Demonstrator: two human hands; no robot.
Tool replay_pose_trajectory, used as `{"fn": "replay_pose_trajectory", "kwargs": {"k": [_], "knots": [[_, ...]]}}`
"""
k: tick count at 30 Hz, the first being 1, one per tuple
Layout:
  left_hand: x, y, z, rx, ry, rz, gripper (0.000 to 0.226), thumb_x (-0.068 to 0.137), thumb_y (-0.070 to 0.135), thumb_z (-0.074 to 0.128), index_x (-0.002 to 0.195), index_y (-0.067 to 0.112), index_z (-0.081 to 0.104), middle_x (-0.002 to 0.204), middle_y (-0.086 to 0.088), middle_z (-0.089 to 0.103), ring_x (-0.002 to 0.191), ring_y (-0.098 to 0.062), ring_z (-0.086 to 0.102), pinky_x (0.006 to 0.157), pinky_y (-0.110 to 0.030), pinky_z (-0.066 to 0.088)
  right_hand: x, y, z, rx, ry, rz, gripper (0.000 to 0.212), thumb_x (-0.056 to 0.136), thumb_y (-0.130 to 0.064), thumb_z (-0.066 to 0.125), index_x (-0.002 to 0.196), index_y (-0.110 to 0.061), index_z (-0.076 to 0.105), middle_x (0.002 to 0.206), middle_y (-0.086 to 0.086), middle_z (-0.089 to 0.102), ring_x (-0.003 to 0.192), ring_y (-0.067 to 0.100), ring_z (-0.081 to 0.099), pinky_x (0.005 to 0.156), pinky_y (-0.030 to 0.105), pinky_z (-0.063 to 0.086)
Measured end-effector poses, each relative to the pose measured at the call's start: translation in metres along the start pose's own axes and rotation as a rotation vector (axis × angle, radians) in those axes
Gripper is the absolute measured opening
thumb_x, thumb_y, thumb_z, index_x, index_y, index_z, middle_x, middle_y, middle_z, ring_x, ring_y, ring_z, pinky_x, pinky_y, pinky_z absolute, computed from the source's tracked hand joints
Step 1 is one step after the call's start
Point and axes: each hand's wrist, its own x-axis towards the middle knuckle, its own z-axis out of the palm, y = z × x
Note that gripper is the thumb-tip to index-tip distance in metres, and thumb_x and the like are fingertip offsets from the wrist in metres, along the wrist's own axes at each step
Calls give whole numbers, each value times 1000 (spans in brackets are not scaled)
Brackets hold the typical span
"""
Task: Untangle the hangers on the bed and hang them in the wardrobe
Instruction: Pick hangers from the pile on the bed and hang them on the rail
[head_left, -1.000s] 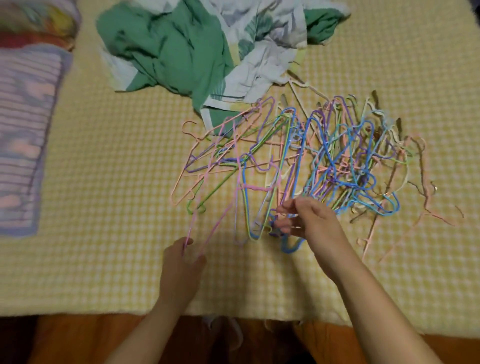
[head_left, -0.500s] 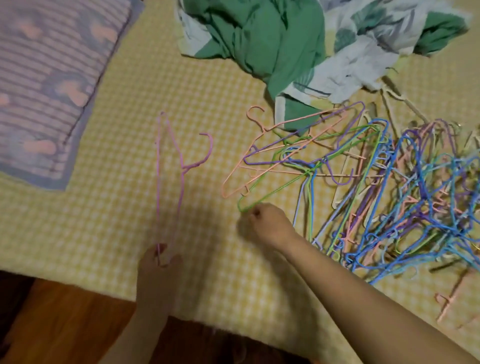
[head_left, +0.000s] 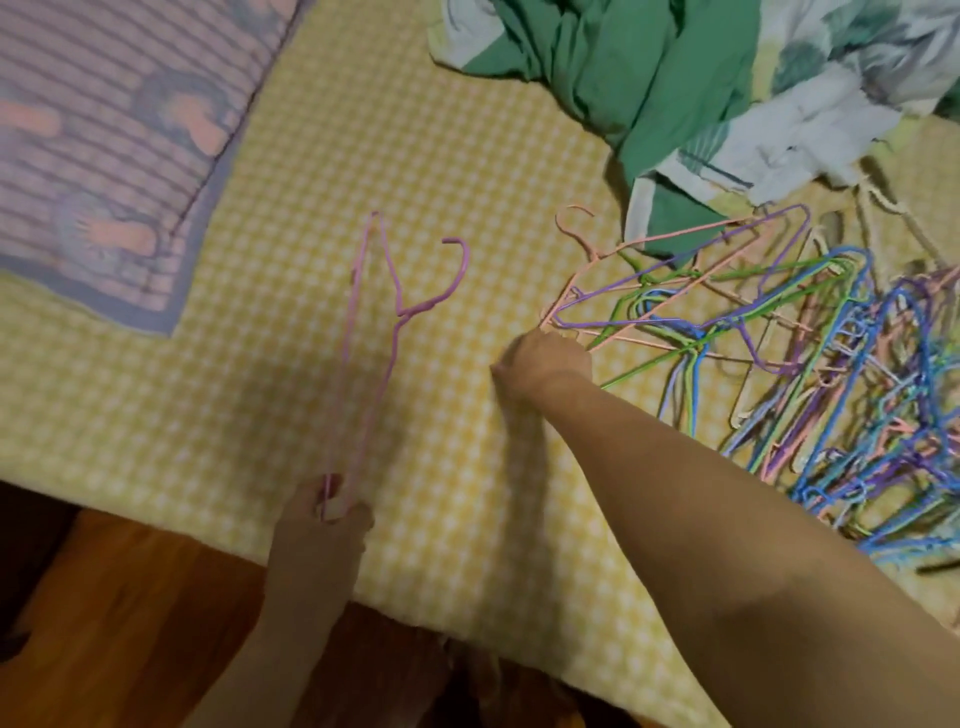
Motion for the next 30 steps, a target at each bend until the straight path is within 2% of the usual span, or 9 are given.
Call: {"fn": "replay_pose_trajectory", "kwargs": {"k": [4,8,11,13,15,22,25,28,30], "knots": [[-12,16,-2,12,-28,65,48,70,34,66,116,21,63,100,-5,69,83,-24,71,77,-52,59,-29,16,-25,229,-13,220,44,86,-36,56,126,-18,59,127,3,64,122,26,57,98,36,42],[-46,43,-1,31,-41,94,40,80,20,70,119,14,62,99,-11,70,77,-27,70,77,-50,58,-102,76,-75,525,126,438,38,83,-29,55,118,-16,61,120,10,66,119,31,59,100,42,39],[-84,66,-1,16,-54,118,32,83,6,68,114,10,63,84,-11,70,69,-28,66,74,-49,57,-161,138,-107,830,298,482,19,79,-17,55,93,-7,64,93,16,69,91,34,64,77,35,45],[-108,78,1,27,-81,140,29,85,3,67,113,10,63,82,-9,69,73,-31,67,76,-50,57,-197,174,-125,1182,396,466,2,76,-9,58,73,-9,56,67,11,55,62,27,50,58,30,37],[-138,94,7,2,-132,173,28,84,7,69,111,12,63,82,-10,69,78,-33,68,75,-46,55,-235,215,-144,1432,424,479,12,81,-3,61,79,-13,56,65,4,47,54,20,42,50,24,39],[-240,137,49,-102,-272,289,12,92,5,61,102,12,63,89,-11,67,81,-25,67,66,-33,51,-352,318,-170,1945,308,276,24,88,-12,69,109,-4,61,96,13,58,91,28,63,79,37,55],[-276,152,65,-183,-311,268,15,95,4,59,92,19,60,84,-6,64,76,-19,65,60,-29,48,-383,335,-180,2218,160,246,11,92,-2,61,102,-2,56,100,16,64,104,40,69,86,44,57],[-305,167,79,-213,-328,257,14,95,6,58,93,20,58,85,-6,62,70,-20,63,61,-30,49,-411,354,-188,2334,73,231,18,89,-1,62,104,-5,52,113,20,69,100,41,71,78,43,61],[-314,178,90,-181,-320,285,11,94,9,59,93,20,59,80,-6,59,58,-18,57,53,-27,48,-420,363,-192,2300,61,225,22,86,-7,63,105,-5,53,101,17,71,91,38,73,78,45,59]]}}
